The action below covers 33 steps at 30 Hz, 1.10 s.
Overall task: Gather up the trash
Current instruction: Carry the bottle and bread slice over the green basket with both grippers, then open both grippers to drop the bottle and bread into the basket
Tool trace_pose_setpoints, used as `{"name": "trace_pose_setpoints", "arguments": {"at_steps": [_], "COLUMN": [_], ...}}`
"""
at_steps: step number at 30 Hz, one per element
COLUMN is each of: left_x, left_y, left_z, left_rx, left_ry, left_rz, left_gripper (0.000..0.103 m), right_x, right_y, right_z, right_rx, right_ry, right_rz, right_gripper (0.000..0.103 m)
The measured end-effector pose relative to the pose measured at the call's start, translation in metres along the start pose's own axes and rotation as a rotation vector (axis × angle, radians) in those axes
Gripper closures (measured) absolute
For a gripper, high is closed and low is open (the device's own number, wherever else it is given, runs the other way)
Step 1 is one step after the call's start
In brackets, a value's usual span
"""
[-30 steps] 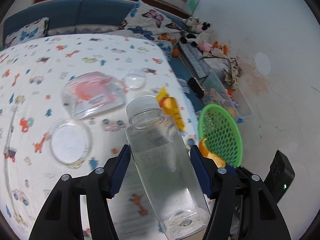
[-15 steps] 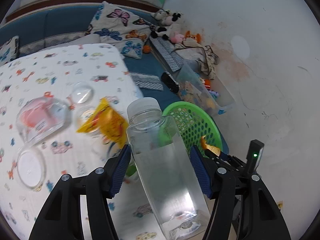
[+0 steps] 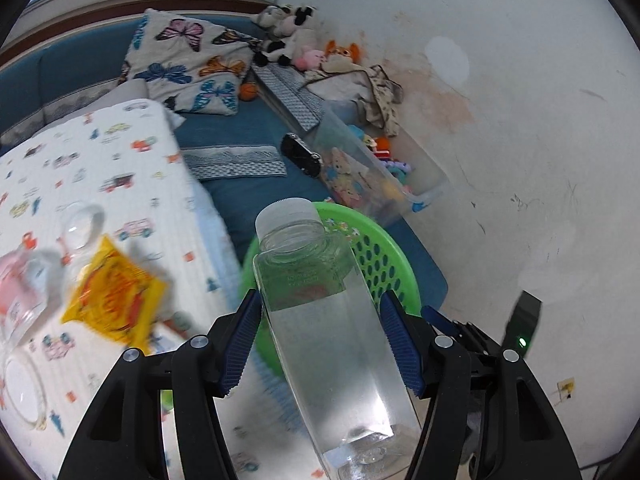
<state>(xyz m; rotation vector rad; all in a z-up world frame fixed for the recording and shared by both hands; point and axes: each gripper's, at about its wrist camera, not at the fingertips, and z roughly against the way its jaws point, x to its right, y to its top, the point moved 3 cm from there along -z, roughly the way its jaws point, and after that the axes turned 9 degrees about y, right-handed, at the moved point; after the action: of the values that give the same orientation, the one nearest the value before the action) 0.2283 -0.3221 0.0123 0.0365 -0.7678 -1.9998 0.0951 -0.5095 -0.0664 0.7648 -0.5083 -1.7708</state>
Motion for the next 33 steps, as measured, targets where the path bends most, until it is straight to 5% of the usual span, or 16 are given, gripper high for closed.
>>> {"name": "trace_pose_setpoints", "arguments": {"at_steps": [20, 33], "left_x": [0.097, 0.105], "left_y": [0.004, -0.007], "left_z": [-0.096, -0.108], "left_rx": [-0.099, -0.085], "left_ry": [-0.04, -0.102], "left_rz": [-0.148, -0.182], "left_gripper": [0.044, 0.04], "right_x": [0.034, 0.036], "right_y": [-0.02, -0.031], "right_z": [0.058, 0.062], "right_rx": [0.096, 0.093], "right_ry": [-0.043, -0.031], "right_rz": [-0.073, -0.094], "right_gripper": [0.036, 0.036]}}
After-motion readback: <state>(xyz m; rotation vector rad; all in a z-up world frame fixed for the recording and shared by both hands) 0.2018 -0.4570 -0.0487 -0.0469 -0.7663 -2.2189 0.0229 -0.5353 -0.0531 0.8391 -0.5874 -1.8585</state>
